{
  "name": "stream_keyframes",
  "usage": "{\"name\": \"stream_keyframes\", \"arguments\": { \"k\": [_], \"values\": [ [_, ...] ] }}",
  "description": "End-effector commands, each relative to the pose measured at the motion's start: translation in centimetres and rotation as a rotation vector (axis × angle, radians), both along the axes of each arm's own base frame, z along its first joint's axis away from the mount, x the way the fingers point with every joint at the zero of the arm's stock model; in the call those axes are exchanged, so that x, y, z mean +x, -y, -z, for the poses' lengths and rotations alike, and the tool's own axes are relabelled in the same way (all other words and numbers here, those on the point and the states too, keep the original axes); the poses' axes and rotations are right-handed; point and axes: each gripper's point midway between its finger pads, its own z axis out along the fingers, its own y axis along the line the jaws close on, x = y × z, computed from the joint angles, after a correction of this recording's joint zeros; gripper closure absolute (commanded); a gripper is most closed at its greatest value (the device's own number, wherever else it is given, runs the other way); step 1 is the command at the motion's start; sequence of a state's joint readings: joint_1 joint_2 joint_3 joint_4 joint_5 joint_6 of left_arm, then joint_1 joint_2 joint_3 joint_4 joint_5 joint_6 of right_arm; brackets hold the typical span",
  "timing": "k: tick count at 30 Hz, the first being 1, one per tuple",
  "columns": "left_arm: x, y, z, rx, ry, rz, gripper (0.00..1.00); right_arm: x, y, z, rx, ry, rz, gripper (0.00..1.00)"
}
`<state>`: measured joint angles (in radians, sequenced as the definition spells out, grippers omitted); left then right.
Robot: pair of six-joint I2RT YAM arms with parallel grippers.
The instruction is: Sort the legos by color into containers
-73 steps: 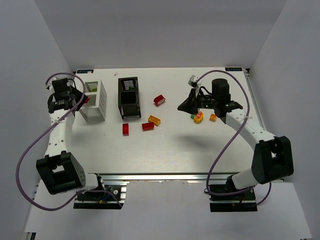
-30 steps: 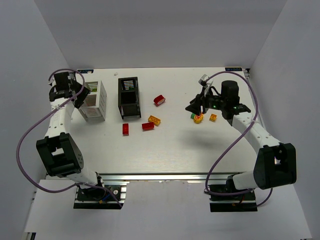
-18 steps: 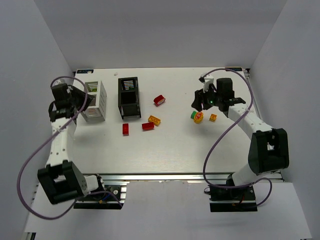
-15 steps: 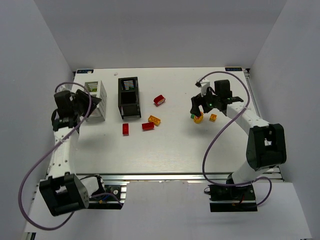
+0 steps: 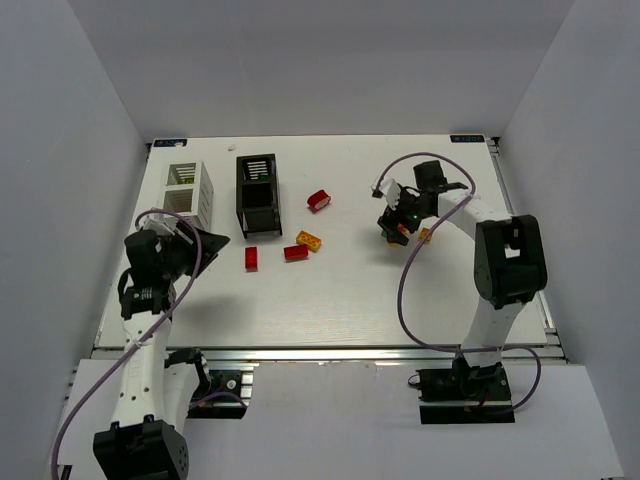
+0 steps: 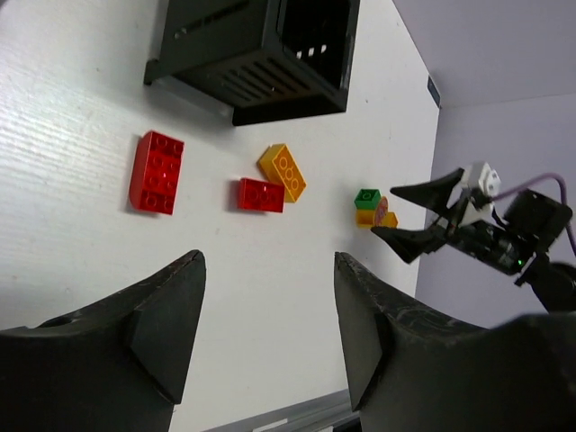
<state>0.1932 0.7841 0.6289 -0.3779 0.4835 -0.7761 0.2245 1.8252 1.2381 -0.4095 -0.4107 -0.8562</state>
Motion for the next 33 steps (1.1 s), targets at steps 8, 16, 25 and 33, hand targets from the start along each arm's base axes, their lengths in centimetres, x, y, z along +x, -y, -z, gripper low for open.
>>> {"name": "stream_keyframes", "arguments": {
  "k": [8,16,25,33],
  "values": [
    [-2.0,1.2,1.5,-0.073,-0.015,0.013,0.3,0.2,0.9,1.8,-0.069,-0.08,0.006,0.11],
    [-1.6,1.9,1.5,-0.115,-0.002,0.045,0.25,-0.5,0.9,3.1,-0.064,-0.089,0.004,0.31],
    [-1.0,8.8,2.0,-0.176,-0.002,0.209,0.24,-2.9,-1.6,-0.6,0.091,-0.036,-0.12,0.92],
    [-0.5,17.0,1.3,-0.163,0.014,0.417,0.23,-11.4,-6.8,-5.9,0.27,0.018,-0.404,1.0]
  ]
}}
